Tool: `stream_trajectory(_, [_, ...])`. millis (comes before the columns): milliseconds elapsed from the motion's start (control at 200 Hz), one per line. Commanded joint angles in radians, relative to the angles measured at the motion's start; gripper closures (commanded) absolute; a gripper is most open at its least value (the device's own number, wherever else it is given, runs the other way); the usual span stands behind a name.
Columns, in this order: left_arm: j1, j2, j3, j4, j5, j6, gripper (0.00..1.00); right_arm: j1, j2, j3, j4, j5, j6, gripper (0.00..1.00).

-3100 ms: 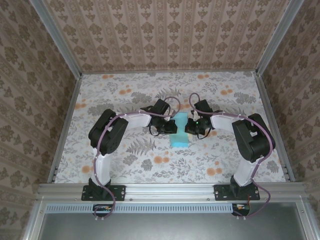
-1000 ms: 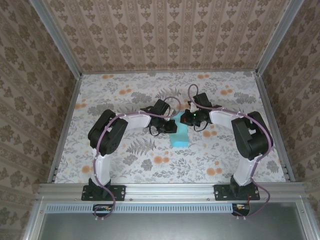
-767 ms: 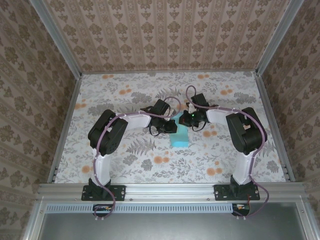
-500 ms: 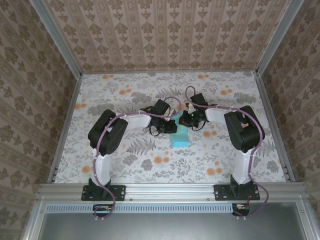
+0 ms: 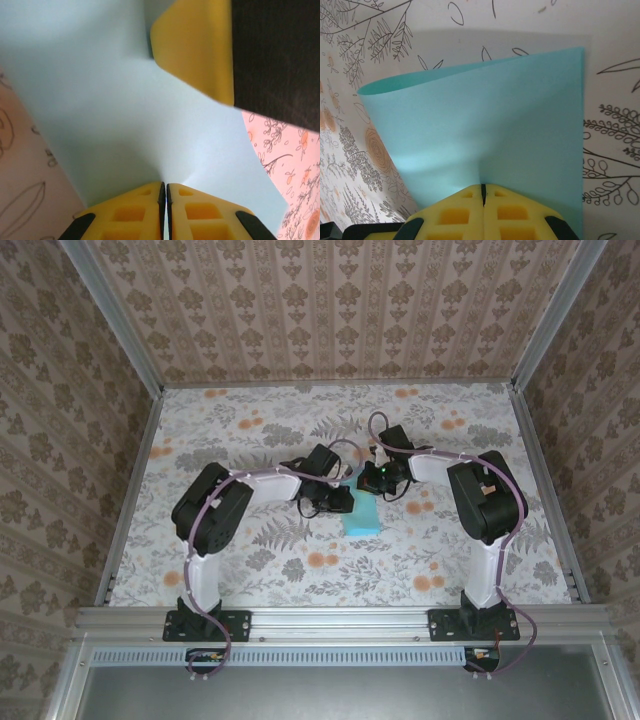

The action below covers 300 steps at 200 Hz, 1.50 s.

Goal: Fold a paper plane with a square sheet of paper (fold left side to right side)
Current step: First fold the square sheet of paper in half at the center of the table.

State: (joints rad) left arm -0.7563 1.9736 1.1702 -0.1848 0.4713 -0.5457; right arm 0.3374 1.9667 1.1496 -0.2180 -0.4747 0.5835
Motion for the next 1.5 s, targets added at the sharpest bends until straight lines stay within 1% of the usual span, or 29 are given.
stream_trajectory(0, [-0.024,-0.031,-0.059,-0.107,0.010,-0.012,0.87,0.002,0.055,-0.007,-0.093,0.096,-0.013,0.97])
stream_trajectory(440, [-0.064,-0.100,-0.131,-0.123,0.015,-0.023,0.87,0.000,0.059,-0.004,-0.105,0.107,-0.016,0.97])
stream_trajectory(850, [-0.089,-0.128,-0.162,-0.160,0.030,-0.014,0.87,0.000,0.064,-0.001,-0.111,0.113,-0.020,0.97])
stream_trajectory(1495, [-0.094,-0.188,-0.176,-0.164,0.045,0.001,0.85,0.000,0.062,0.002,-0.122,0.110,-0.023,0.97])
